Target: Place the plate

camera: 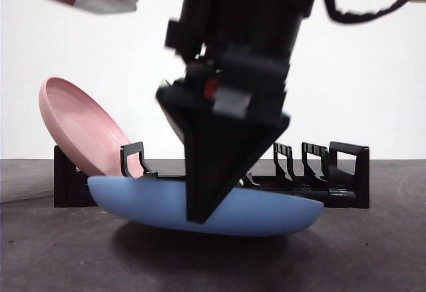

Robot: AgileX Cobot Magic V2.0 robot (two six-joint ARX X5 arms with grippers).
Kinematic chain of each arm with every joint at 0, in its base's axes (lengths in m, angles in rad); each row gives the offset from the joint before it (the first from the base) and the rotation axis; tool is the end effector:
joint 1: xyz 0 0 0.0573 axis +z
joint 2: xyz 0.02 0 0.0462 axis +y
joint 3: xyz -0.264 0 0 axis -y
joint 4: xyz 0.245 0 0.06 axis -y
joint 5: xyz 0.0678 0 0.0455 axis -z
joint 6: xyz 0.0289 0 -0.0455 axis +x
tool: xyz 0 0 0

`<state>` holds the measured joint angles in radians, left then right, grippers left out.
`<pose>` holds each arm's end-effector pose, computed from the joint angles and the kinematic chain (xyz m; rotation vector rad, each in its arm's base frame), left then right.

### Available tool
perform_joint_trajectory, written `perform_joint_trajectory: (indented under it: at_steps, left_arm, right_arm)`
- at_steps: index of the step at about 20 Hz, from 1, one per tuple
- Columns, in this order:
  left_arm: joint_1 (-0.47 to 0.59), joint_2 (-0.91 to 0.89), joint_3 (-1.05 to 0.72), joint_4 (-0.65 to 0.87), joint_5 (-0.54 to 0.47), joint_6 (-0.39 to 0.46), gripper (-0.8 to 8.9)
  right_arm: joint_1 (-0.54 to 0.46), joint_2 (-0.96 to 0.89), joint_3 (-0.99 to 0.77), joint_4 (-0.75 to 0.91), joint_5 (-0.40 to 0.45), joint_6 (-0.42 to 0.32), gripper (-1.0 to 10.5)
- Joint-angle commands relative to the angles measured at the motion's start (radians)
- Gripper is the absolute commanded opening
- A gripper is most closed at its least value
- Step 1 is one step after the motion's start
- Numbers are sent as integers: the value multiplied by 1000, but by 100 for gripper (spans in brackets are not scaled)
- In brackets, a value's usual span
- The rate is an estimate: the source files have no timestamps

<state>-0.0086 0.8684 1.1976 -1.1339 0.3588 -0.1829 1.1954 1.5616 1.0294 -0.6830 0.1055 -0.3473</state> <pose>0.1276 -0.0112 0.3726 -0.3121 0.8279 -0.2740 0.1102 0.2712 0.2044 -1.0568 0.8558 1.1389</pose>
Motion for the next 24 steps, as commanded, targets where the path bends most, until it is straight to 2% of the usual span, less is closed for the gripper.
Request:
perform_joint_trajectory:
  at_steps: [1,3,5,6,10,11,14,17,21,24]
  left_arm:
    - [1,7,26,3,4,14,404]
    - [1,7,26,3,5,14,404]
    - [1,7,26,3,5,14,404]
    - [1,7,26,3,5,14,404]
    - [1,7,26,4,5,14,404]
    - [1,7,26,4,5,14,405]
    - [1,7,26,8,5,11,405]
    - [0,12,26,16,6,-3,407]
    - [-15,48,26,119,6,-47,407]
    - [-47,115,27,238,5,-66,409]
  right_arm:
    - [10,34,19,21,-1,-12,11]
    - [6,47,19,28,0,-11,16]
    - [0,54,19,27,-1,5,91]
    - [-2,54,19,27,0,26,140]
    - [-3,51,22,21,-14,115,172]
    - [-3,47,30,-1,-56,134,183]
    - [-9,15,70,-55,-254,186,184]
    - [-29,-66,98,-81,-287,214,185]
    - [-176,-220,98,-115,-262,323,185]
    - [-321,-320,98,-180,-258,348,185]
